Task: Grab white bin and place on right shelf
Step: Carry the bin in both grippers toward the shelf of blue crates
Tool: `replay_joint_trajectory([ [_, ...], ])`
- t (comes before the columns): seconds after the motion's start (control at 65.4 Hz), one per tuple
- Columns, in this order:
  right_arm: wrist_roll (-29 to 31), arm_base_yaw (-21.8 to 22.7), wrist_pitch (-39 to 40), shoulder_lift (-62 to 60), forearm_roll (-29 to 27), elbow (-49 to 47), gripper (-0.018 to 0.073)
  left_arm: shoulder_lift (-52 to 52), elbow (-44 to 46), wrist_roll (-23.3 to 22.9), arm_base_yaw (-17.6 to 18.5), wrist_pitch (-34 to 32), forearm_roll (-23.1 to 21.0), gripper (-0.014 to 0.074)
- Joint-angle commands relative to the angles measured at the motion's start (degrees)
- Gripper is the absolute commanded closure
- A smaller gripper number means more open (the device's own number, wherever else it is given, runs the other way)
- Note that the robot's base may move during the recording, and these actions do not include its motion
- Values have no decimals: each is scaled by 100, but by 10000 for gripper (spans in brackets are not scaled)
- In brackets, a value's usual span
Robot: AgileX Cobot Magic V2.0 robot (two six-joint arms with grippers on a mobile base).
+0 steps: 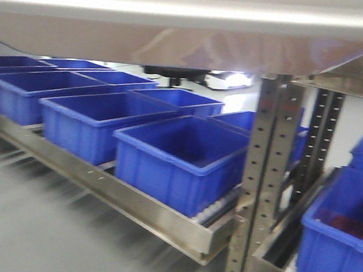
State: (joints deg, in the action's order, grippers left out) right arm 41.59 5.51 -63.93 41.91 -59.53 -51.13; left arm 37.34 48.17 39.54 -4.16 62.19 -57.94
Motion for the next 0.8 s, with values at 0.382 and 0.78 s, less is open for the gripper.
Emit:
replay_joint_trajectory([
  [0.382, 104, -55, -262, -42, -1002, -152, 162, 0, 185, 28, 119, 218, -1124, 356],
  [0.78, 104, -55, -262, -42, -1002, -152, 162, 0, 185, 28, 119, 218, -1124, 356],
])
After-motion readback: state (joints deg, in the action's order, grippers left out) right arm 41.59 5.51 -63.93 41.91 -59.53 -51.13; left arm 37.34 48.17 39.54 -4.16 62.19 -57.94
